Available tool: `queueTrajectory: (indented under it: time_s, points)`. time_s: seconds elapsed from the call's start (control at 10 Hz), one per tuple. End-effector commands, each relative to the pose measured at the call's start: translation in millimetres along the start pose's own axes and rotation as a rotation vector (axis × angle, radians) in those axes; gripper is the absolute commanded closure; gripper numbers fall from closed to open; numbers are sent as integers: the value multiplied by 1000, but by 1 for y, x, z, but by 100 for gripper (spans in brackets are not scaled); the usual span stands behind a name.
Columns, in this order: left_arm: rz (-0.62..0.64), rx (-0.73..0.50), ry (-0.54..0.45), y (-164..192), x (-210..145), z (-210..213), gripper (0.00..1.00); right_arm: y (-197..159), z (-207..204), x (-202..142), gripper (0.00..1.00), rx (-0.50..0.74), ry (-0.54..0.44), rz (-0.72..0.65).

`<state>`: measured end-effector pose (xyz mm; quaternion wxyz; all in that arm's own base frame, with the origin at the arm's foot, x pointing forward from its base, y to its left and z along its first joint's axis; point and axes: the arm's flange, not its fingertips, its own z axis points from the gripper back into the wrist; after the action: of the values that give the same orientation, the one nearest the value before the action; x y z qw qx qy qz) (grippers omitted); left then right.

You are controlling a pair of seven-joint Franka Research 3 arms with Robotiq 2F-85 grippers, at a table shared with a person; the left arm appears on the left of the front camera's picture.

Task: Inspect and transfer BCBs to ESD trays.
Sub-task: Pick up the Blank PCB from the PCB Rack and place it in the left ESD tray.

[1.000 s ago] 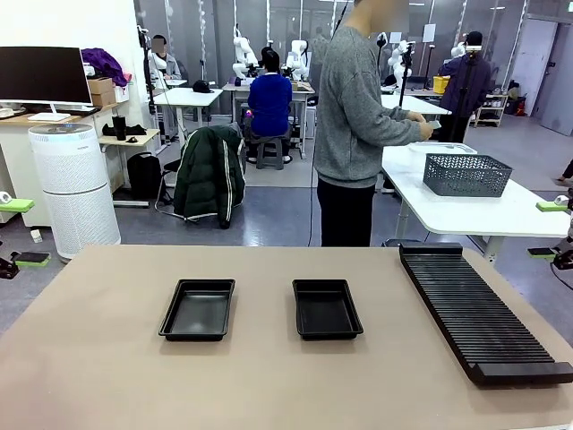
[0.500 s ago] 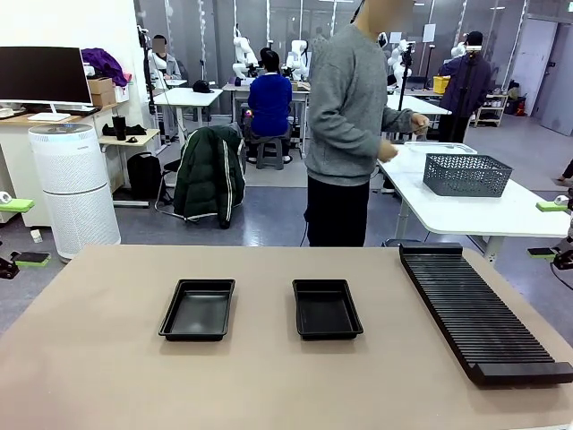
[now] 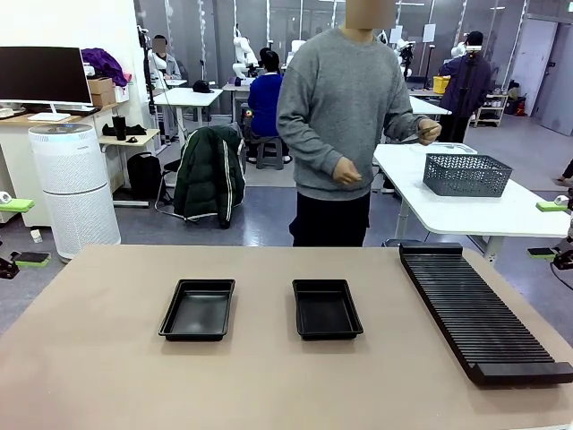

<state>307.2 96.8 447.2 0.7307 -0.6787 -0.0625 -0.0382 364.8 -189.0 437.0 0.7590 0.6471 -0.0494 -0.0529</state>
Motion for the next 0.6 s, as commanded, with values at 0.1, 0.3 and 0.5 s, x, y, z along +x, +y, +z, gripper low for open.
queueTrajectory:
  time_s: [0.1, 0.3, 0.5]
  points:
    - [-1, 3, 1, -1, -1, 1, 0, 1, -1, -1, 0, 1, 1, 9]
    - [-1, 3, 1, -1, -1, 1, 0, 1, -1, -1, 0, 1, 1, 9]
    - [-1, 3, 1, -1, -1, 1, 0, 1, -1, -1, 0, 1, 1, 9]
